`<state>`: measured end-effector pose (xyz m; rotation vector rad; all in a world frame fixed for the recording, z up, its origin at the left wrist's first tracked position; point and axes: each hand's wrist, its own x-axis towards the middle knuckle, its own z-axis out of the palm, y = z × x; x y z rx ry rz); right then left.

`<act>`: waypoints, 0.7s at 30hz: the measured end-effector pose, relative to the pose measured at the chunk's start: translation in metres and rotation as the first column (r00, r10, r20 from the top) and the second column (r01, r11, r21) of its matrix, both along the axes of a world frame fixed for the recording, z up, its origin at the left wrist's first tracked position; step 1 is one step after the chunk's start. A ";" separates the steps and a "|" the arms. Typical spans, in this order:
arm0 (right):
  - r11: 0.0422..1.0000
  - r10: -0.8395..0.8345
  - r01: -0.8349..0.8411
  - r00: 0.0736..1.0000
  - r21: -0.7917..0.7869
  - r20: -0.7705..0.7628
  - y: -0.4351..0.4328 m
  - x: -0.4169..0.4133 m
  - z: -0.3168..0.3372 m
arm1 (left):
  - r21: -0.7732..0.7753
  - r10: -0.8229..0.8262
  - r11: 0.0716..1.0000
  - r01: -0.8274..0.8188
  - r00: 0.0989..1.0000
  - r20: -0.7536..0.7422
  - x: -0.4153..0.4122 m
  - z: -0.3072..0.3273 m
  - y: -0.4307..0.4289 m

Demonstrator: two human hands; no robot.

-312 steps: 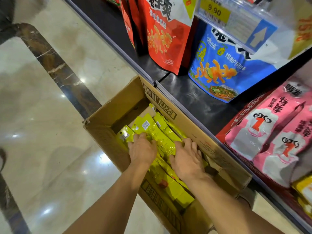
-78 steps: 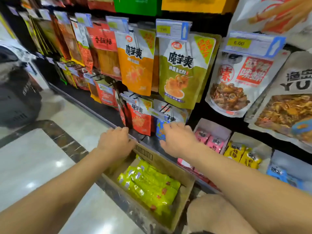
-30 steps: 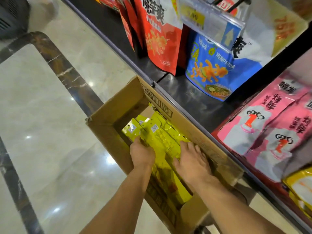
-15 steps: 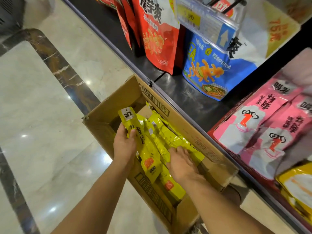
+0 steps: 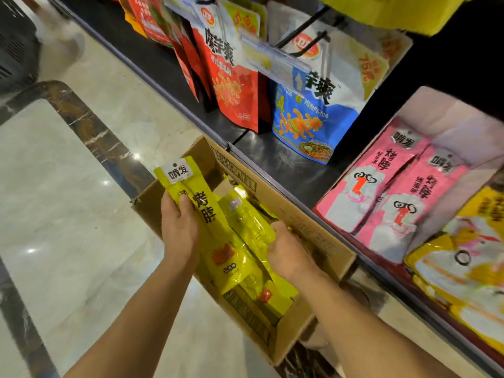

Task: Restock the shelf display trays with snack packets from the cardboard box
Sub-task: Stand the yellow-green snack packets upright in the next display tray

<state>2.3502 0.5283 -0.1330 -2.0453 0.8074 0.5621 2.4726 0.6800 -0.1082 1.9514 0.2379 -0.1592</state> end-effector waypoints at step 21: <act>0.764 -0.589 0.228 0.628 0.604 0.509 -0.024 -0.088 0.246 | -0.296 -0.416 0.862 0.410 0.908 0.046 -0.047 0.219 -0.036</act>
